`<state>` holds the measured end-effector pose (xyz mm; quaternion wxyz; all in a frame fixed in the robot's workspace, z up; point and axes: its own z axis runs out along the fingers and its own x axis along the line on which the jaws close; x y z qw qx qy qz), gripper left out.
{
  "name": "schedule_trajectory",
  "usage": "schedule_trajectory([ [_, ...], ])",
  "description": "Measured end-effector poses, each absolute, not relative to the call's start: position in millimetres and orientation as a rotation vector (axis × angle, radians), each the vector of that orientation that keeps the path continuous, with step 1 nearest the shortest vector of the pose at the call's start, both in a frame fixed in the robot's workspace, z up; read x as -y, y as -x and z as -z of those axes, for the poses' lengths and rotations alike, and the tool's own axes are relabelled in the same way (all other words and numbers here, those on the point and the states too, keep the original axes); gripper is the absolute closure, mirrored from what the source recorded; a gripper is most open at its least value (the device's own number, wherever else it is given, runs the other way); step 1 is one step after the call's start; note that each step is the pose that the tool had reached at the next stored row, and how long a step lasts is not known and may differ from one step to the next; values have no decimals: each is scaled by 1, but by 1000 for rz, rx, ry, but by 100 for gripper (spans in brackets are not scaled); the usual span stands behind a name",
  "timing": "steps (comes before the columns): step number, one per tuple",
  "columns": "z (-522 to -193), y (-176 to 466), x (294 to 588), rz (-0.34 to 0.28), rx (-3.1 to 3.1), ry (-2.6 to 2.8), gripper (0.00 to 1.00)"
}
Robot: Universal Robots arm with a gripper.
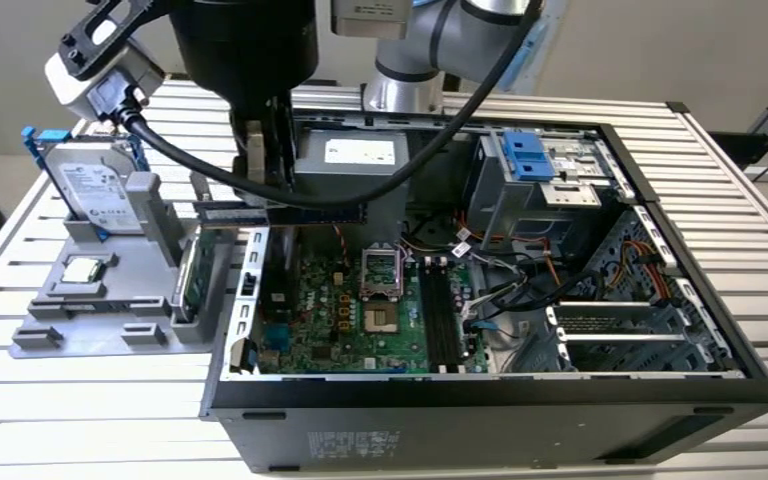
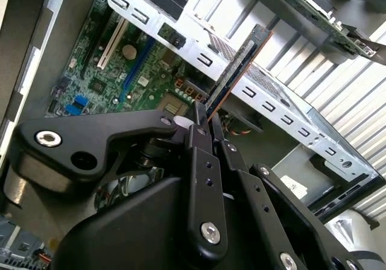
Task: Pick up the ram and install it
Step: 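Pick up the ram and move it above insertion slot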
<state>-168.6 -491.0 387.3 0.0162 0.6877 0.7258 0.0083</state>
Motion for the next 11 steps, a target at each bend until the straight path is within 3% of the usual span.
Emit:
schedule_trajectory([
  [11,-387,160,491,-26,-2257,-2139,100],
])
